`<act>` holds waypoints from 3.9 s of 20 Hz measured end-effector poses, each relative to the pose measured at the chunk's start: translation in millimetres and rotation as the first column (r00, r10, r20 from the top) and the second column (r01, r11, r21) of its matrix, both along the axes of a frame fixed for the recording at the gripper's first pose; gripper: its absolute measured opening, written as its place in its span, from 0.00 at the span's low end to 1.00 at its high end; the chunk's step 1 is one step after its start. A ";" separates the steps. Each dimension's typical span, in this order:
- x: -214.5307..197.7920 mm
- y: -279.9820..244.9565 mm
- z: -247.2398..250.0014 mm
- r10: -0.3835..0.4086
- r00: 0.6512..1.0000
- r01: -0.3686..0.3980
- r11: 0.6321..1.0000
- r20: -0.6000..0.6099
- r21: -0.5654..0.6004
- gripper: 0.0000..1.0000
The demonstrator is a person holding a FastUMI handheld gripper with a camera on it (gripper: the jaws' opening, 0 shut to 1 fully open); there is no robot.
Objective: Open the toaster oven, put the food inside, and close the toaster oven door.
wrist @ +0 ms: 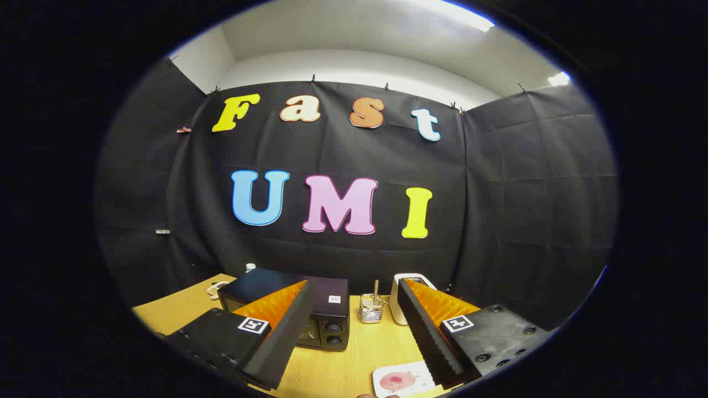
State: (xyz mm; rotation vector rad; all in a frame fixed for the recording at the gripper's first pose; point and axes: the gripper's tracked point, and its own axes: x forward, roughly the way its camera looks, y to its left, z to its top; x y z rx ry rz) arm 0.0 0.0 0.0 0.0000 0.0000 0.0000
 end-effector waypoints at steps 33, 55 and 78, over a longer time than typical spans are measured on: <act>34.0 48.5 -46.4 0.037 0.987 -0.025 0.997 -0.158 0.074 0.98; 142.0 210.5 -174.4 0.063 0.936 -0.046 0.997 -0.347 0.056 0.99; 99.8 215.9 -207.2 0.079 0.879 -0.038 0.995 -0.470 0.096 0.98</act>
